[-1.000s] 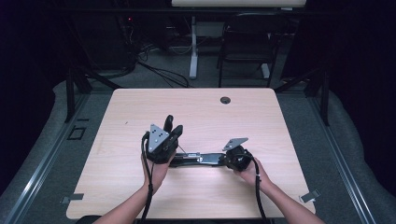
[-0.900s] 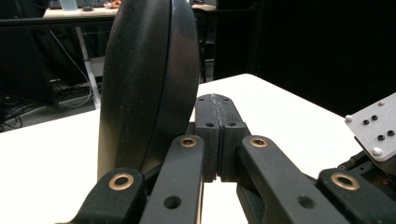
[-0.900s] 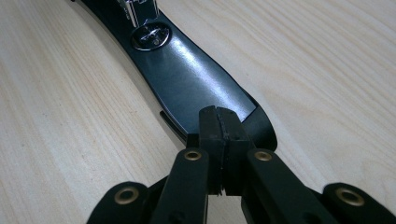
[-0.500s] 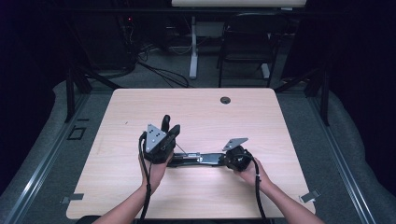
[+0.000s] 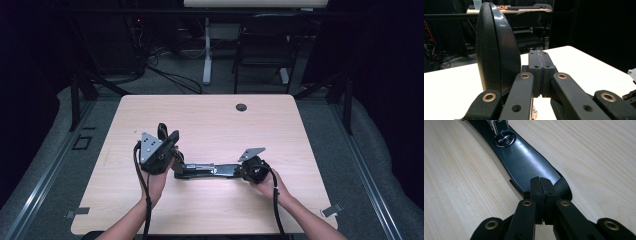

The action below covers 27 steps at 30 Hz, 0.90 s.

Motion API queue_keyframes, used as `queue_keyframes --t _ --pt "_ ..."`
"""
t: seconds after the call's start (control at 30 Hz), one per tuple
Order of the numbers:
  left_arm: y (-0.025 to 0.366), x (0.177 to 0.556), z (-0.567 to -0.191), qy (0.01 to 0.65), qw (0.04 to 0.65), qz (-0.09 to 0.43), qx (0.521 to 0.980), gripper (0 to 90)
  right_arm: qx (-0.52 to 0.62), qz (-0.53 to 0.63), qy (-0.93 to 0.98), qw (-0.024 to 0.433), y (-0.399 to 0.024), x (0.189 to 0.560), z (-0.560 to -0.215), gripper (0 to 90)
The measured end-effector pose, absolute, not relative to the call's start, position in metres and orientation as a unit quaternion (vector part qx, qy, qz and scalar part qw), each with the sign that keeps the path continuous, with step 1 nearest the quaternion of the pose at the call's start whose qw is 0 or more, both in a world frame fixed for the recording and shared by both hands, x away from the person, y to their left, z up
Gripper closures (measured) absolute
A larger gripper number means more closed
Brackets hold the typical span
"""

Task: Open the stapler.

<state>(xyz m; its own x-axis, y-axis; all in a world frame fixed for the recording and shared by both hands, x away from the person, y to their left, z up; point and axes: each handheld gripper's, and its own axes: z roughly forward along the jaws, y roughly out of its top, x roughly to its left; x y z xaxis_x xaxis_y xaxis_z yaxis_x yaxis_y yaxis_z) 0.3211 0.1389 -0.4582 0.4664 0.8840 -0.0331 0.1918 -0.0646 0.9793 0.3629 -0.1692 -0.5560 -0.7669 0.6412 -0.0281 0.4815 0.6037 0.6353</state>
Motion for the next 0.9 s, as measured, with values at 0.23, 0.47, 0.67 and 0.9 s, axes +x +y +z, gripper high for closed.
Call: queue_keyframes --t 0.23,0.47,0.67,0.9 --pt "0.140 0.321 -0.458 0.409 0.547 0.318 0.657 90.0 0.318 0.314 0.885 0.128 -0.169 0.363 -0.556 90.0" --pt "0.144 0.321 -0.458 0.412 0.545 0.320 0.656 90.0 0.316 0.312 0.887 0.128 -0.169 0.363 -0.556 90.0" --pt "0.154 0.323 -0.459 0.422 0.542 0.319 0.654 90.0 0.317 0.311 0.887 0.129 -0.169 0.362 -0.556 90.0" --pt "0.158 0.325 -0.460 0.430 0.539 0.319 0.650 90.0 0.316 0.313 0.886 0.128 -0.169 0.363 -0.556 90.0"
